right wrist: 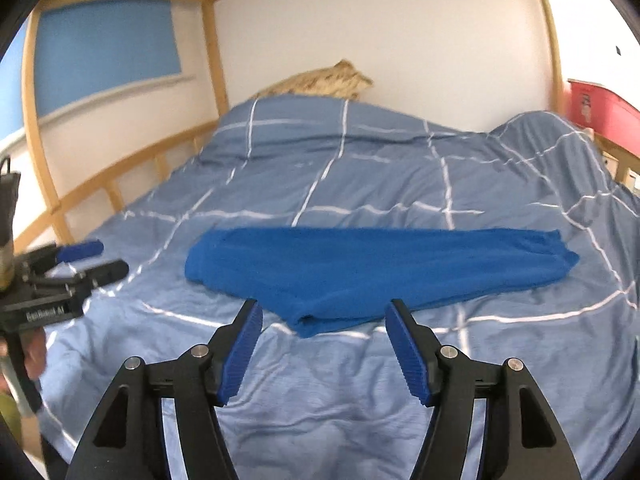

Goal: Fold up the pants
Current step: 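Grasp the folded pants end with the right gripper and lift it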

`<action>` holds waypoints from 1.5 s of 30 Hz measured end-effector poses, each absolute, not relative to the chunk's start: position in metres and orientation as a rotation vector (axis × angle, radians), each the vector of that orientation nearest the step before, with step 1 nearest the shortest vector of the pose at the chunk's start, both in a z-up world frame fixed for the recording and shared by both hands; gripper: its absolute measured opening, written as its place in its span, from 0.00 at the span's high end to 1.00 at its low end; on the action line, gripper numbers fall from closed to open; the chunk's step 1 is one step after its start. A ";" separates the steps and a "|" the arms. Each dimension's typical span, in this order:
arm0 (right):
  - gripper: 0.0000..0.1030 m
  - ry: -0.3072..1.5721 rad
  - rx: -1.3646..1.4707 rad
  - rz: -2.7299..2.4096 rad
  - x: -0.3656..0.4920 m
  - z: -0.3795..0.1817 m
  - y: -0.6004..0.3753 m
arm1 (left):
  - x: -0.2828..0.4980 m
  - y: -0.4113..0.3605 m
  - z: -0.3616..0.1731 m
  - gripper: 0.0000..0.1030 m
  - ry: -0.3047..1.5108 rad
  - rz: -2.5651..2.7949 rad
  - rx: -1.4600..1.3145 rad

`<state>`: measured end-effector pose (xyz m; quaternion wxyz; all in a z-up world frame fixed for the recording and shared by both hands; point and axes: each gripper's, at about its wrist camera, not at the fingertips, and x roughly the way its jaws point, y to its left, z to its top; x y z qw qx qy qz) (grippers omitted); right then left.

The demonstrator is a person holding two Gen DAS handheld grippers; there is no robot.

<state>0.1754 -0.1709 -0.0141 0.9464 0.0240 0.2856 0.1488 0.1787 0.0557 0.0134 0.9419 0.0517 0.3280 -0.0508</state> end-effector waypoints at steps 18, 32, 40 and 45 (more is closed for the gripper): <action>0.37 0.539 0.282 0.086 0.224 -0.019 -0.355 | 0.241 -0.112 0.010 0.24 0.589 -0.177 0.132; 0.40 0.604 0.531 -0.046 0.329 -0.084 -0.463 | 0.337 -0.196 -0.040 0.24 0.668 -0.187 0.134; 0.53 0.684 0.695 -0.044 0.368 -0.121 -0.492 | 0.372 -0.224 -0.061 0.24 0.704 -0.180 0.168; 0.53 0.732 0.766 -0.053 0.380 -0.140 -0.502 | 0.393 -0.232 -0.072 0.24 0.755 -0.196 0.128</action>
